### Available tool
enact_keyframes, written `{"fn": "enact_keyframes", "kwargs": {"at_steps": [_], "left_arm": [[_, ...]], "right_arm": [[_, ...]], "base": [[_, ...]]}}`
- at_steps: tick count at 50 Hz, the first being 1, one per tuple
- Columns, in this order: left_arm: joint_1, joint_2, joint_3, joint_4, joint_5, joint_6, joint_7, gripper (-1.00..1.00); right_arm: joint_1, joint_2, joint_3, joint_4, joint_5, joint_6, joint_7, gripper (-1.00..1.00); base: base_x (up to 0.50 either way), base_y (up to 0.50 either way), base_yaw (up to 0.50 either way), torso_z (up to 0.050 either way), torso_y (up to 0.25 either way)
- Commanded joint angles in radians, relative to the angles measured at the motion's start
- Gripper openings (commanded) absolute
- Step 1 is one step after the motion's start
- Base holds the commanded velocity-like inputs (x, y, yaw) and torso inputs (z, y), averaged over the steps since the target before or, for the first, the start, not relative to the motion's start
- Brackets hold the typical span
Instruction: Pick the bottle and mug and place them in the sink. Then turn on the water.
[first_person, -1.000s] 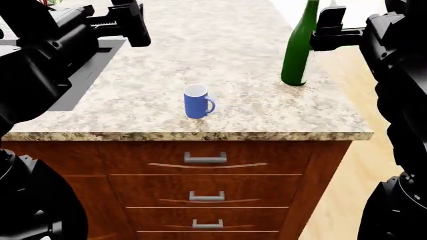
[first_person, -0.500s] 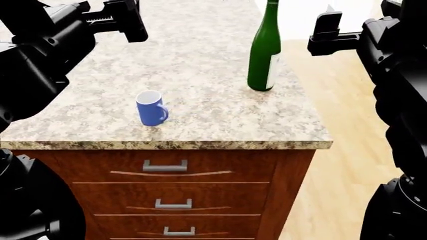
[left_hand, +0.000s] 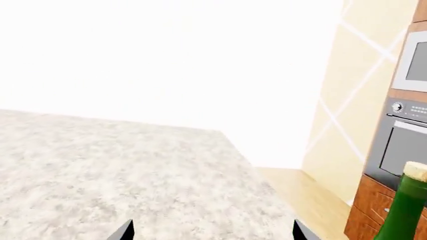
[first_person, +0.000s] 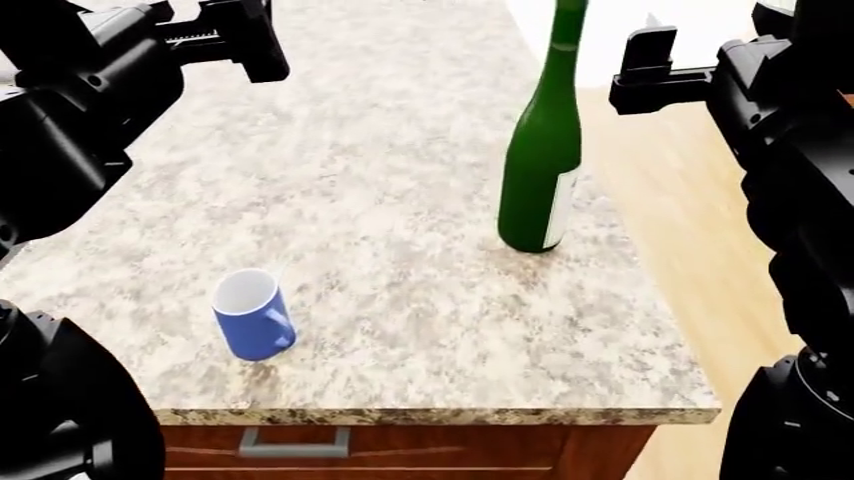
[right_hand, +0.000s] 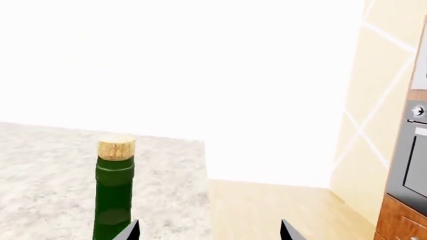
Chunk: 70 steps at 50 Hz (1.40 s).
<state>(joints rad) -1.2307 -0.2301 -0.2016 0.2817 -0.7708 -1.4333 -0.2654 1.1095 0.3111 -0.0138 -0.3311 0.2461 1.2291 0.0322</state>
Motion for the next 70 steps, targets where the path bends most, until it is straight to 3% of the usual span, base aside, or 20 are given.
{"fn": "enact_keyframes", "kwargs": {"at_steps": [1,19,26,27,31,34,39,44,48,57,70], "left_arm": [[0.0,-0.007,0.001,0.0,-0.015,0.003,-0.009,1.0],[0.004,-0.02,0.004,-0.005,-0.038,0.011,-0.023,1.0],[0.013,-0.03,0.013,-0.015,-0.039,0.029,-0.019,1.0],[0.014,-0.031,0.016,-0.019,-0.037,0.034,-0.018,1.0],[0.025,-0.034,0.024,-0.026,-0.034,0.051,-0.012,1.0],[0.032,-0.037,0.027,-0.028,-0.033,0.058,-0.011,1.0],[0.03,-0.036,0.024,-0.021,-0.042,0.049,-0.019,1.0],[0.032,-0.036,0.025,-0.016,-0.05,0.046,-0.024,1.0],[0.034,-0.036,0.025,-0.014,-0.056,0.047,-0.026,1.0],[0.028,-0.042,0.013,-0.009,-0.075,0.034,-0.037,1.0],[0.024,-0.054,0.016,-0.022,-0.088,0.046,-0.038,1.0]], "right_arm": [[-0.003,0.001,0.001,-0.002,0.004,0.0,0.003,1.0],[-0.002,0.029,-0.011,-0.056,0.022,0.038,-0.009,1.0],[0.039,0.09,0.045,-0.199,0.126,0.288,-0.089,1.0],[0.048,0.104,0.064,-0.219,0.165,0.339,-0.103,1.0],[0.069,0.295,0.119,-0.118,0.765,0.34,0.323,1.0],[0.079,0.379,0.117,-0.057,1.198,0.336,0.484,1.0],[0.157,0.476,0.019,0.044,1.47,0.327,0.59,1.0],[0.335,0.551,-0.172,0.153,1.593,0.329,0.609,1.0],[0.427,0.572,-0.283,0.205,1.638,0.322,0.612,1.0],[0.615,0.482,-0.466,0.363,1.543,0.314,0.506,1.0],[0.72,0.321,-0.668,0.564,1.165,0.204,0.203,1.0]], "base": [[0.5,-0.05,0.0,0.0,0.0],[0.05,0.0,0.0,0.0,0.0],[0.0,0.0,0.0,0.0,0.0],[0.0,0.0,0.0,0.0,0.0],[0.0,0.0,0.0,0.0,0.0],[0.0,0.0,0.0,0.0,0.0],[0.0,0.0,0.0,0.0,0.0],[0.0,0.0,0.0,0.0,0.0],[0.0,0.0,0.0,0.0,0.0],[0.0,0.0,0.0,0.0,0.0],[0.0,0.0,0.0,0.0,0.0]]}}
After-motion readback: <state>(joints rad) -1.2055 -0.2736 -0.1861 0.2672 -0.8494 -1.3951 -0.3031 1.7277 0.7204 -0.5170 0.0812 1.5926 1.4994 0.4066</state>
